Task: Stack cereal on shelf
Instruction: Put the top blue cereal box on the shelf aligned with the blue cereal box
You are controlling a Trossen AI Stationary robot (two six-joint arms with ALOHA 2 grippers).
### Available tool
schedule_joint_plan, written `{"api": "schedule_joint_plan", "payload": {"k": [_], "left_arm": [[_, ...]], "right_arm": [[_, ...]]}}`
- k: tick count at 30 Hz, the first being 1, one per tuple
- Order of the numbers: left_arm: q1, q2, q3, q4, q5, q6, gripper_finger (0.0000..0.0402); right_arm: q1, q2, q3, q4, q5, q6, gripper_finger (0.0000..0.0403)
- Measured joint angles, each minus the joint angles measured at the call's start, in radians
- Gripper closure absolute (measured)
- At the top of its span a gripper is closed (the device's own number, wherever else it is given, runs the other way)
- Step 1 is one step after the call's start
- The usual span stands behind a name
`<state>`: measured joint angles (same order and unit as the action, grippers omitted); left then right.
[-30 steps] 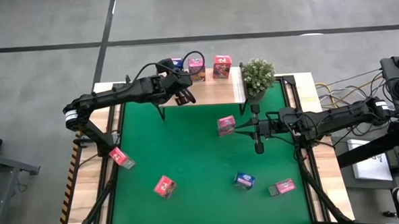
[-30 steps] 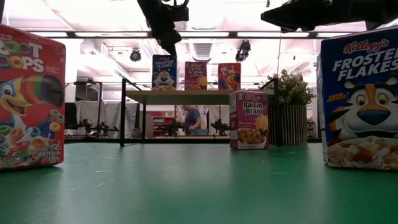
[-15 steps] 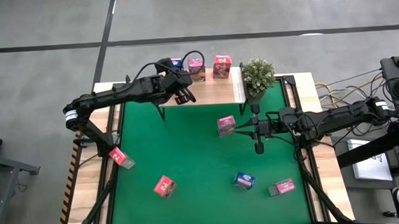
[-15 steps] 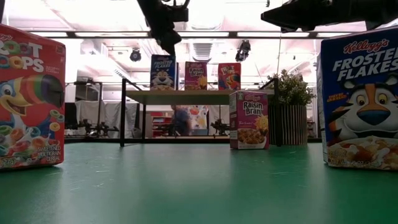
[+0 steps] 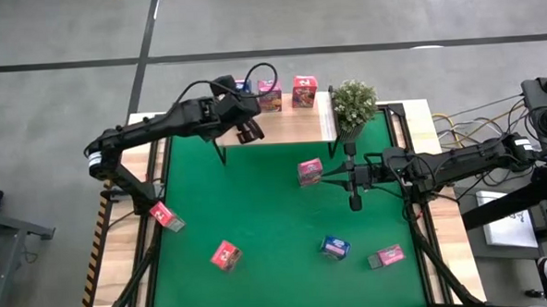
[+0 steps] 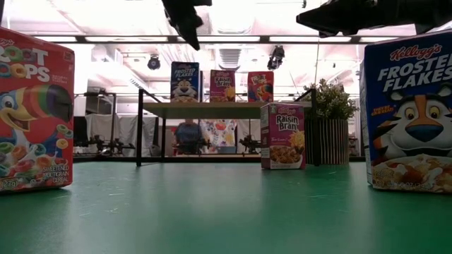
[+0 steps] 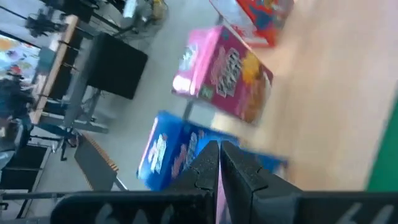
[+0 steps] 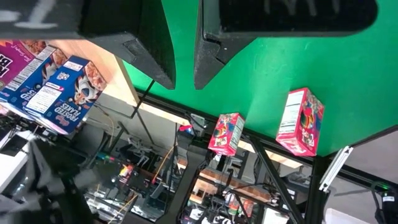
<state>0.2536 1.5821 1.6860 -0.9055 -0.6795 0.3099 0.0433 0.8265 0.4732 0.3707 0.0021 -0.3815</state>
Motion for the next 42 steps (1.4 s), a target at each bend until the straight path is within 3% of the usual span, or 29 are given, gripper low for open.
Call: {"api": "schedule_joint_plan", "payload": {"k": [8,12,20,28,42], "left_arm": [[0.013,-0.156,-0.007,-0.190,0.217,-0.012,0.0402],[0.052,-0.266,-0.082,-0.157,0.303,-0.029,0.0402],[0.171,-0.403,-0.331,0.030,0.305,-0.021,0.0402],[0.276,-0.392,-0.489,0.241,0.306,0.020,0.0402],[0.279,-0.262,-0.444,0.276,0.358,0.021,0.0402]], "right_arm": [[0.000,0.000,0.000,-0.016,0.000,0.007,0.0355],[0.000,0.000,0.000,-0.014,0.000,0.005,0.0355],[0.000,0.000,0.001,-0.009,0.000,0.000,0.0355],[0.000,0.000,0.002,0.002,0.000,-0.003,0.0355],[-0.001,0.000,0.002,0.001,0.001,-0.001,0.0355]]}}
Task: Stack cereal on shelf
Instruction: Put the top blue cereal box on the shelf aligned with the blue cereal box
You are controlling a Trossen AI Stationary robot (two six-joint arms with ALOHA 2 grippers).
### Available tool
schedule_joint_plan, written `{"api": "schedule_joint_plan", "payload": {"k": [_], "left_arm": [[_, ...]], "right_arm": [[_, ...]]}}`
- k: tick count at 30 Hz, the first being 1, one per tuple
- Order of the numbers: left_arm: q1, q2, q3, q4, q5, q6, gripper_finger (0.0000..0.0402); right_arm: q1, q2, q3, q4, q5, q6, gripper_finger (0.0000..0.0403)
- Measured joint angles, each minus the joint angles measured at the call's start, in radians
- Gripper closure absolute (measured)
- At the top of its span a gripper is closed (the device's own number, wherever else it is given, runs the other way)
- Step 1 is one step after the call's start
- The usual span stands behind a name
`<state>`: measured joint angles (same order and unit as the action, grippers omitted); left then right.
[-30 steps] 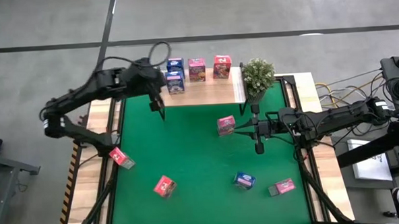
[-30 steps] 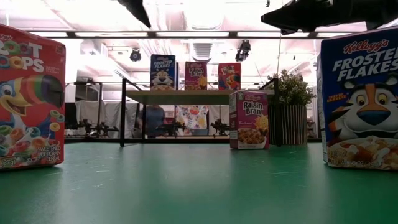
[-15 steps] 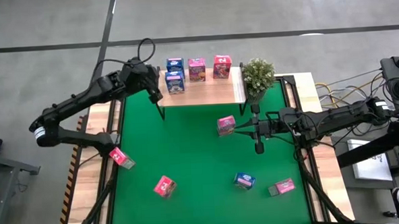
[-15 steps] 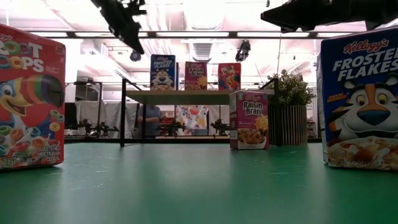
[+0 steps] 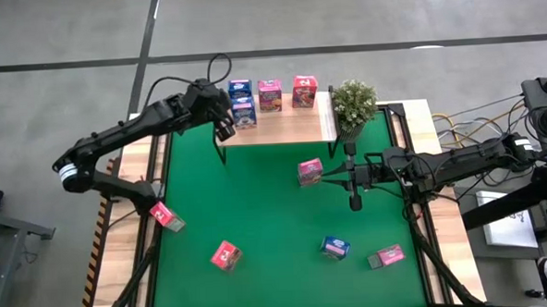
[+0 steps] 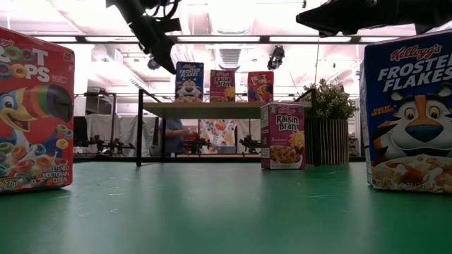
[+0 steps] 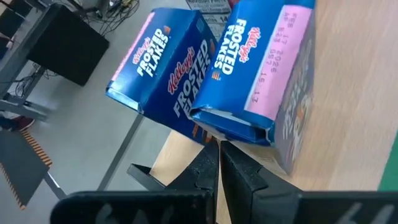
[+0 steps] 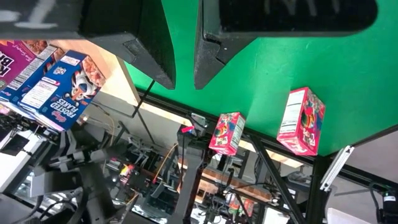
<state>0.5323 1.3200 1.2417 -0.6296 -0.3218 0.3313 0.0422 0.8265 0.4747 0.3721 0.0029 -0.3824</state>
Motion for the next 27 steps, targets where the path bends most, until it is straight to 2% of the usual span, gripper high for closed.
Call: {"api": "schedule_joint_plan", "payload": {"k": [7,11,13,18,21,27], "left_arm": [[0.000,0.013,0.048,-0.092,-0.008,-0.042,0.0402],[-0.022,-0.005,0.090,-0.156,-0.008,-0.096,0.0402],[-0.040,-0.021,0.106,-0.118,0.018,-0.102,0.0402],[-0.055,-0.017,0.082,0.110,0.182,-0.075,0.0402],[-0.054,0.003,0.054,0.138,0.180,-0.069,0.0402],[-0.054,0.026,0.043,0.115,0.096,-0.071,0.0402]], "right_arm": [[0.000,0.000,0.000,-0.003,0.003,0.000,0.0355],[0.000,0.000,0.000,-0.022,0.053,0.003,0.0355],[0.000,0.000,0.000,-0.026,0.079,0.004,0.0355],[0.000,0.000,0.000,-0.023,0.078,-0.001,0.0355],[0.000,0.000,0.000,-0.023,0.078,-0.002,0.0355],[0.000,0.000,0.000,-0.024,0.078,-0.002,0.0355]]}}
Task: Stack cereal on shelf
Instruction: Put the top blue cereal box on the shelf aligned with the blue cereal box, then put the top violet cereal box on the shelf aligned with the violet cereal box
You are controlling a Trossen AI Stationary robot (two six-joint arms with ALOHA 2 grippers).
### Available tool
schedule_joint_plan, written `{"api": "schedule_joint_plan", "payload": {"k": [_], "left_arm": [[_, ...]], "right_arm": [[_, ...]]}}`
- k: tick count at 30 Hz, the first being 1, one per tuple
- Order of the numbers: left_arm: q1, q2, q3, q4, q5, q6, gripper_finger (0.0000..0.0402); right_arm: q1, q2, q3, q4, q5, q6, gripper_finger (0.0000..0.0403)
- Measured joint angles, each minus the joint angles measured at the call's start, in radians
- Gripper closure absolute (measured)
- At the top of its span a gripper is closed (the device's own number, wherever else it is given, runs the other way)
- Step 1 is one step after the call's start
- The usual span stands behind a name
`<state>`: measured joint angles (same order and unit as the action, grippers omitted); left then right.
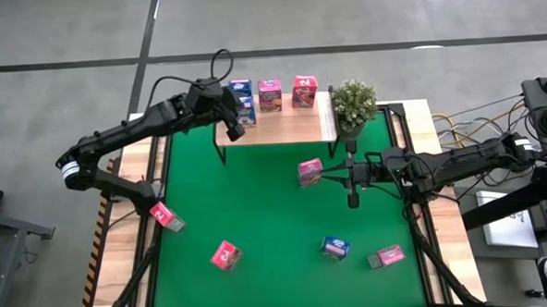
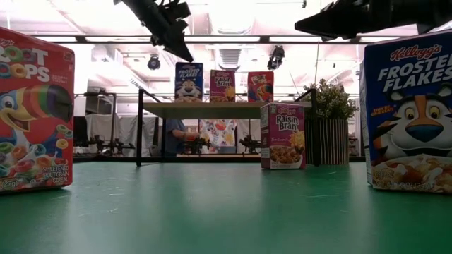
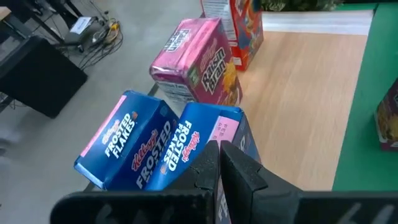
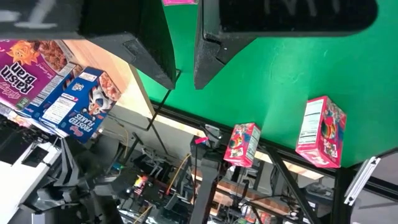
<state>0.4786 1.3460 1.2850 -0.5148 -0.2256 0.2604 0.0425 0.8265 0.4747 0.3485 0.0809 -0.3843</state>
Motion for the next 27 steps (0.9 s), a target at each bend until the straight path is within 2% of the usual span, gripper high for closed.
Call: {"api": "schedule_joint_plan", "payload": {"k": [19,23,27], "left_arm": [[-0.015,-0.009,0.028,-0.062,0.000,-0.005,0.0402],[-0.063,-0.046,0.026,-0.057,0.000,-0.008,0.0402],[-0.159,-0.106,-0.010,-0.017,-0.001,-0.011,0.0402]], "right_arm": [[0.001,0.000,0.000,-0.002,-0.001,0.000,0.0355],[0.001,0.000,0.000,-0.005,-0.001,0.000,0.0355],[0.000,0.000,0.000,-0.005,0.000,0.009,0.0355]]}}
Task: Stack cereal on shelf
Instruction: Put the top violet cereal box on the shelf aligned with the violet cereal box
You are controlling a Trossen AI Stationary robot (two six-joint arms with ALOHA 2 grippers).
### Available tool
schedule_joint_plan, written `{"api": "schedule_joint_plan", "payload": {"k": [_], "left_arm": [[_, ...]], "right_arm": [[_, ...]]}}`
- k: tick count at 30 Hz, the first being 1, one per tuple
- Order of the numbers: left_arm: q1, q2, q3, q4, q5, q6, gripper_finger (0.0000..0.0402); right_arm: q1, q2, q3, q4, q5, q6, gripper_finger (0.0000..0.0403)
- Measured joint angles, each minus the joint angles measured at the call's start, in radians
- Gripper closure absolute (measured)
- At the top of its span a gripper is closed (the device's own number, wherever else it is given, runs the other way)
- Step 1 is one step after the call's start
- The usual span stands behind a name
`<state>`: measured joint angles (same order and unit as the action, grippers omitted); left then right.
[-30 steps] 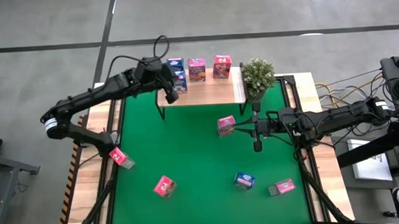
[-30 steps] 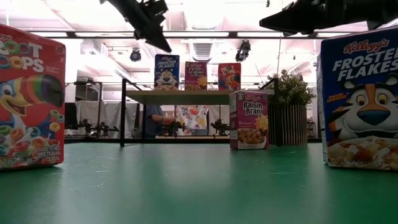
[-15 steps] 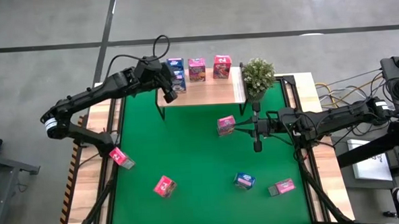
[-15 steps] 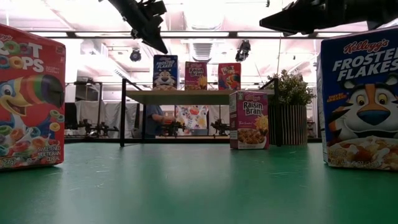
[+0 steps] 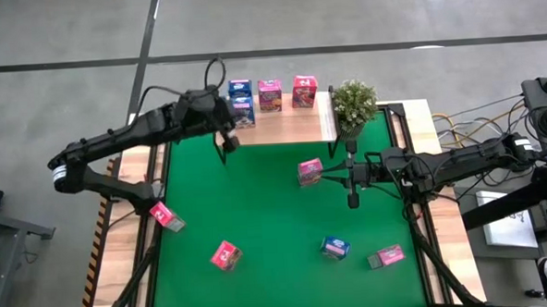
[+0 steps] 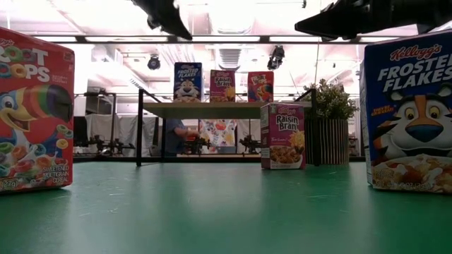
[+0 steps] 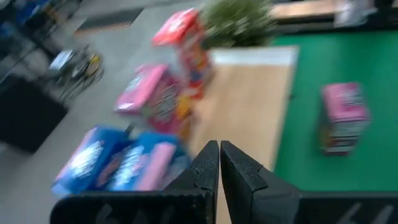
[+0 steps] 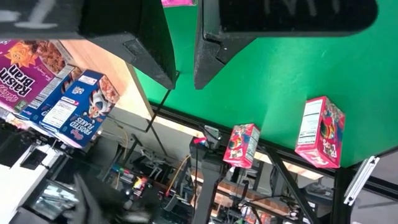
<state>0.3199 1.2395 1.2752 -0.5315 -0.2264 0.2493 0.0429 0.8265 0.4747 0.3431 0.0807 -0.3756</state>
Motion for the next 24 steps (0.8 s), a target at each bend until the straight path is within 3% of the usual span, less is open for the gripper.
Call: {"api": "schedule_joint_plan", "payload": {"k": [11,16,24], "left_arm": [[-0.262,-0.220,-0.300,0.304,0.001,0.003,0.0402],[-0.302,-0.300,-0.427,0.395,0.001,0.003,0.0402],[-0.304,-0.370,-0.538,0.446,0.000,0.003,0.0402]], "right_arm": [[0.000,0.004,0.000,-0.043,0.002,0.097,0.0355],[0.000,0.038,0.001,-0.077,0.016,0.208,0.0355],[-0.002,0.119,0.040,-0.146,0.121,0.345,0.0355]]}}
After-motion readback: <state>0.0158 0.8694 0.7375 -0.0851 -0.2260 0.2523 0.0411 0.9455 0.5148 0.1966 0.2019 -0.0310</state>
